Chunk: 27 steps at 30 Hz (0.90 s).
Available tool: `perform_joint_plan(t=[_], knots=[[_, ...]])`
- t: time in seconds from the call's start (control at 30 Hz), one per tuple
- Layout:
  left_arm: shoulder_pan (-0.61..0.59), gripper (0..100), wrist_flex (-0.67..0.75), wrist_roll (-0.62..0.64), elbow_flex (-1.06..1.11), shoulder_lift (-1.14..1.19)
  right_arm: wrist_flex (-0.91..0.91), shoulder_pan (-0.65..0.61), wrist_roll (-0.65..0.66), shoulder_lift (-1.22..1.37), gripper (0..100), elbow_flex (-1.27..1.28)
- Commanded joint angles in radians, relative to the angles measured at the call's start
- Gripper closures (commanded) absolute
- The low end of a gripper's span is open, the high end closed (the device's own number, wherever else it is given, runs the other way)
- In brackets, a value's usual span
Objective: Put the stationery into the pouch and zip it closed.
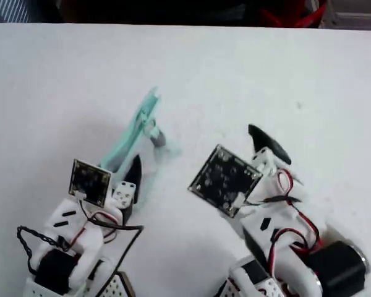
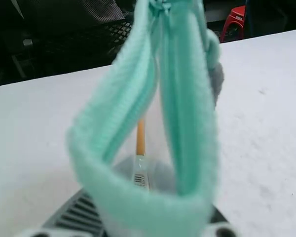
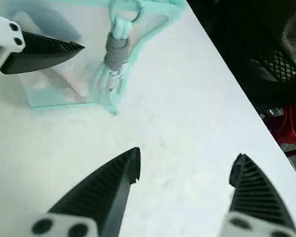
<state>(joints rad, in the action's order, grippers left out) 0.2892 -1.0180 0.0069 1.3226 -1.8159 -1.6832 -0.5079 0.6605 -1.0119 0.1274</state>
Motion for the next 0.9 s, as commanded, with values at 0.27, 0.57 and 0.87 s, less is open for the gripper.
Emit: perform_joint_plan(t=[0.27, 0.57, 0.87], knots=[[0.008, 98, 0.018, -0.009, 0.014, -0.008, 0.561, -0.375, -0.404, 0.005, 71.5, 0.37], [0.008, 98, 0.02, -0.009, 0.017, -0.008, 0.759, -0.377, -0.4, -0.042, 71.6, 0.493], [0.008, 98, 0.02, -0.009, 0.015, -0.008, 0.797, -0.34, -0.399, 0.074, 86.5, 0.5]])
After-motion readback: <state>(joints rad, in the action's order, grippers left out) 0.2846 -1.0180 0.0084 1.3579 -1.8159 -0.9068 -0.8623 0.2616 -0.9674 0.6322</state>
